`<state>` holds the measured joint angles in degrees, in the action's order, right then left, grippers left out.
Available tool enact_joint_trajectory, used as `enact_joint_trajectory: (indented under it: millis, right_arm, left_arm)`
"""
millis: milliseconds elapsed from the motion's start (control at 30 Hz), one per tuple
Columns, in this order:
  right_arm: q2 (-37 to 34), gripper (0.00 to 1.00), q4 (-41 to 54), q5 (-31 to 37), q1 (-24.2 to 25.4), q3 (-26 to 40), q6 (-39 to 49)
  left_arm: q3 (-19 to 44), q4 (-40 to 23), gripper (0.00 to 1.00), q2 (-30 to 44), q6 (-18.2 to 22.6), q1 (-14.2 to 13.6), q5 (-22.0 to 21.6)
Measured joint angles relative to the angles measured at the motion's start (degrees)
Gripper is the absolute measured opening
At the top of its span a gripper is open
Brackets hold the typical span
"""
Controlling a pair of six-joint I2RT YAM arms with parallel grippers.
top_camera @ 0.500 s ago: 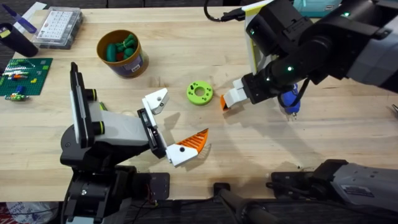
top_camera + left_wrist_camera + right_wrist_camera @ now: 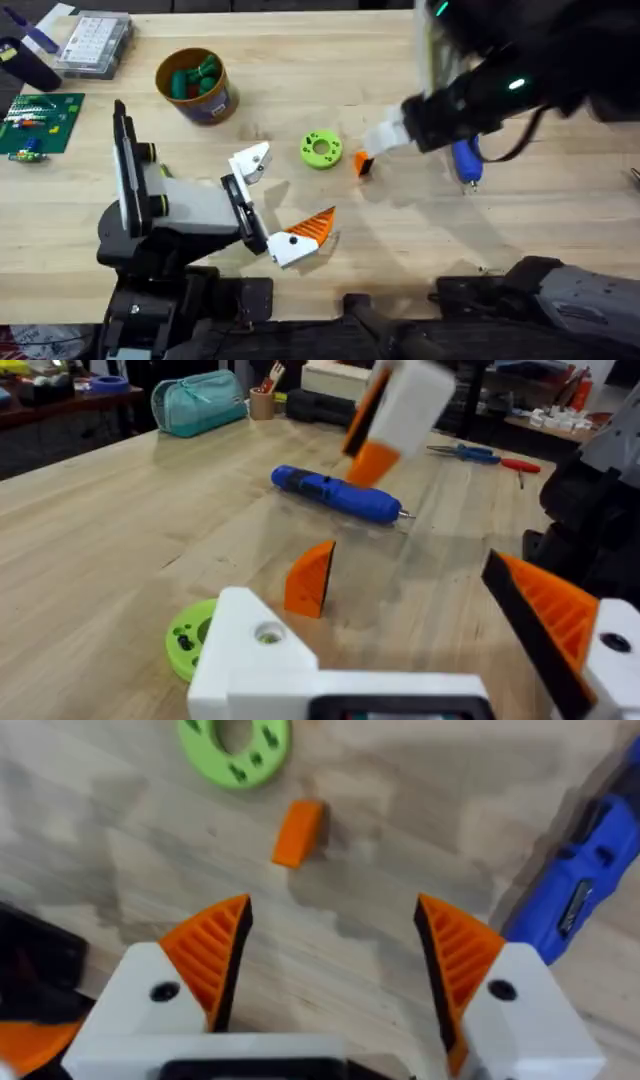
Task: Pick up the gripper from the table and insert it into the empty holder that is missing its gripper. Then pick up a screw, insert it into the mounting hole, and use the screwdriver to tighten it. Finally, clean up the table by picking up the vegetable and placing it into the bucket.
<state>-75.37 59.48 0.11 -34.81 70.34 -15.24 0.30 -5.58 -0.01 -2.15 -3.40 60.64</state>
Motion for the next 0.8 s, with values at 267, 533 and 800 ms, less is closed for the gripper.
enact_joint_trajectory:
  millis: [267,533,800]
  right_arm:
    - [1.9,0.954,2.0,0.0,-1.2,5.3,-3.5]
    - [-3.4,0.954,1.8,1.6,-6.9,5.3,-8.0]
    - [-11.1,0.954,1.8,2.0,-8.2,5.3,-9.1]
  left_arm:
    - [0.0,0.0,0.992,0.0,0.0,0.0,0.0]
    - [0.0,0.0,0.992,0.0,0.0,0.0,0.0]
    - [0.0,0.0,0.992,0.0,0.0,0.0,0.0]
